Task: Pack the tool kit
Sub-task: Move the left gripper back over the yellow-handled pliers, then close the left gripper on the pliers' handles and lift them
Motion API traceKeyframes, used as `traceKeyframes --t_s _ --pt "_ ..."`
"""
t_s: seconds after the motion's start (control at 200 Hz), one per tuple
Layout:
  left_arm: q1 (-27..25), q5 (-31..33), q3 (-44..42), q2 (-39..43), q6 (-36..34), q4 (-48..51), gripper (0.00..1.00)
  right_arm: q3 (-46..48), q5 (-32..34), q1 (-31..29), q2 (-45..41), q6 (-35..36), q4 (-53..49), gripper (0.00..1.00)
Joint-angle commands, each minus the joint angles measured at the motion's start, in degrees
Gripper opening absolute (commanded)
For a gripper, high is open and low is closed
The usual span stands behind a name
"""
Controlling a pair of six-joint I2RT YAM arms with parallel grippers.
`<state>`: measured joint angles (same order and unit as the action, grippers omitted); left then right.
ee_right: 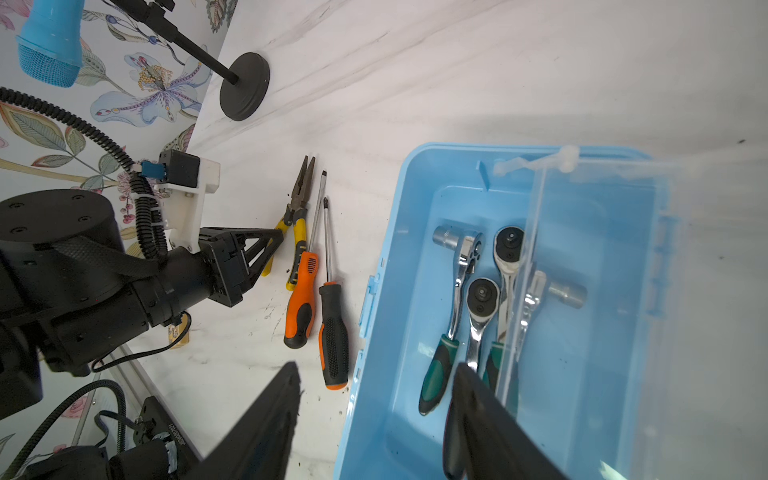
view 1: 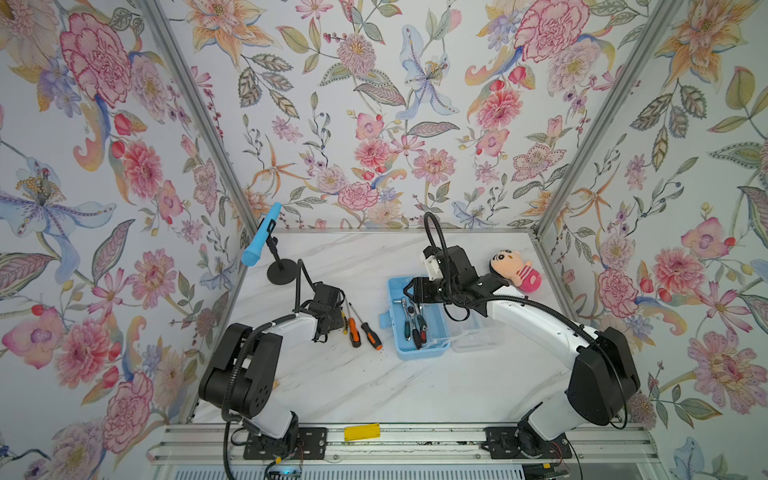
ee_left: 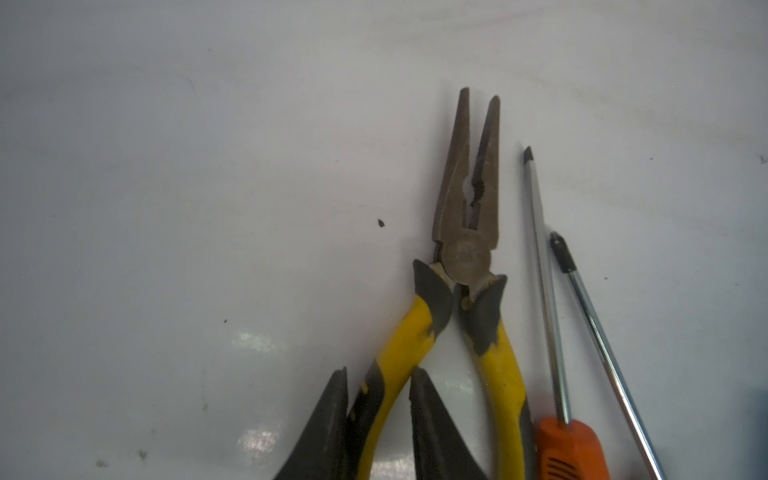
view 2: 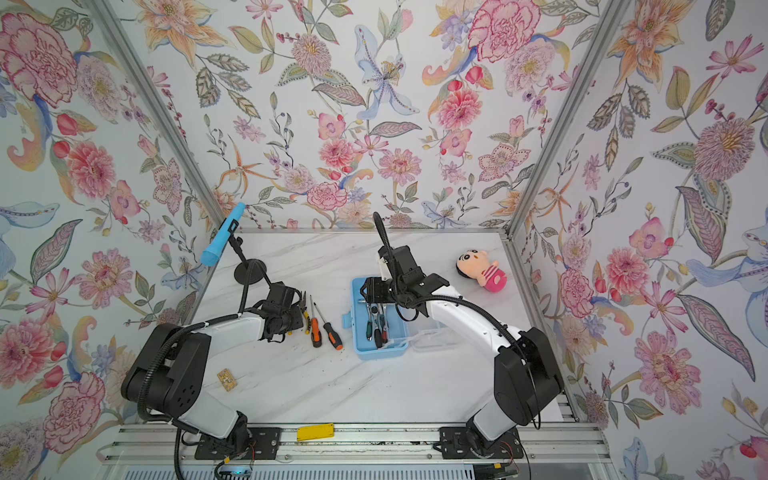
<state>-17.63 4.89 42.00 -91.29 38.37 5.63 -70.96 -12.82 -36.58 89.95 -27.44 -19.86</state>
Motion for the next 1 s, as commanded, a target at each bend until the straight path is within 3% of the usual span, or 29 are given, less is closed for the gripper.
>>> traceKeyframes --t_s 0.0,0.265,0.37,0.425,0.591,0.841,0.996 --pt "0.58 0.39 -1.3 -1.85 -0.54 0.4 0.24 -1.23 0.82 -0.18 1.05 0.06 -0.51 0.6" --pt "0.69 0.21 -1.44 -3.19 -0.84 -0.41 0.18 -0.95 0.97 -0.06 1.18 0.06 -0.46 0.6" --pt "0.84 -0.08 -1.6 -3.2 -0.85 -0.64 0.09 -0.94 1.03 -0.05 0.88 -0.13 -0.45 0.6" --pt "0.85 -0.12 -1.67 -2.82 -0.84 -0.71 0.0 -0.94 1.09 -0.07 0.75 -0.08 -0.45 0.6" --pt "0.93 2.07 -1.9 1.21 -0.83 0.83 0.0 -0.97 1.16 0.02 0.25 -0.24 -0.47 0.6" --pt "0.61 1.28 1.72 14.24 -0.62 5.24 0.0 -0.94 1.25 0.31 -1.49 -0.75 -0.45 0.6" --pt "-5.39 2.33 9.81 15.75 0.53 9.78 0.0 -0.27 1.95 1.39 -4.23 -1.2 -0.49 0.6"
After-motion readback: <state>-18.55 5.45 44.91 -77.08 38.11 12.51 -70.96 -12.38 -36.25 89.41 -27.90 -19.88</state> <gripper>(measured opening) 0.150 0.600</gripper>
